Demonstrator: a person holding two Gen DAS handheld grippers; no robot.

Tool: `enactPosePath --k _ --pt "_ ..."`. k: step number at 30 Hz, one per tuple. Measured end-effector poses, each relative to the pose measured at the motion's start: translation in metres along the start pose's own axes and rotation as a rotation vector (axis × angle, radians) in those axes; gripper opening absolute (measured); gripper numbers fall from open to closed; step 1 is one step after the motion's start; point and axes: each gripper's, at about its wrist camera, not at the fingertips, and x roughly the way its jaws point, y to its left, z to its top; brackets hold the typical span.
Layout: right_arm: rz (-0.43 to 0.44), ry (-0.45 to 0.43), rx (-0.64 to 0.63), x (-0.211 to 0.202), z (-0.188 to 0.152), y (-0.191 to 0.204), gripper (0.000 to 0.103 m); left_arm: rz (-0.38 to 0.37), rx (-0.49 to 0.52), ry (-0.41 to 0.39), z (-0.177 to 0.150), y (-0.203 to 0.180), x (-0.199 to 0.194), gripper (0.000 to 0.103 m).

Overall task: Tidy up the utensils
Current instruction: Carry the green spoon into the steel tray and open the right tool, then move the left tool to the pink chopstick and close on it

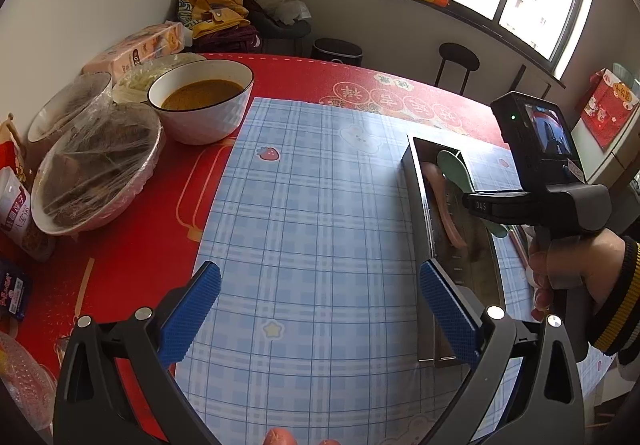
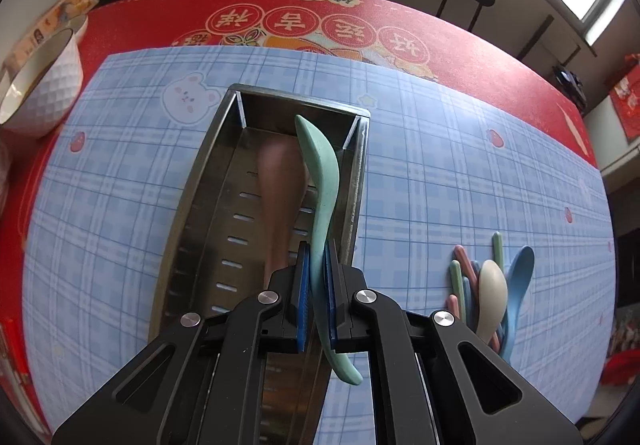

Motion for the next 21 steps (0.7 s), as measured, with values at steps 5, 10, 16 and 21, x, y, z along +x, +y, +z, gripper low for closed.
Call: enactPosePath --k 5,10,16,21 --pt "0.039 0.020 -0.024 0.005 0.003 0.009 0.009 -0.005 -0.012 0.004 0.001 0.005 0.002 0.097" --pt "0.173 0.011 0.000 -0.002 0.003 0.004 0.017 0.002 -0.032 0.001 0.004 0.008 0.002 0.097" --pt "0.217 -0.094 -0.002 -0.031 -0.004 -0.009 0.050 -0.013 -0.019 0.001 0.009 -0.005 0.002 0.097" --pt "0.182 -0.147 0.090 -0.044 -0.020 -0.050 0.050 -0.055 0.005 0.002 0.013 -0.026 0.003 0.097"
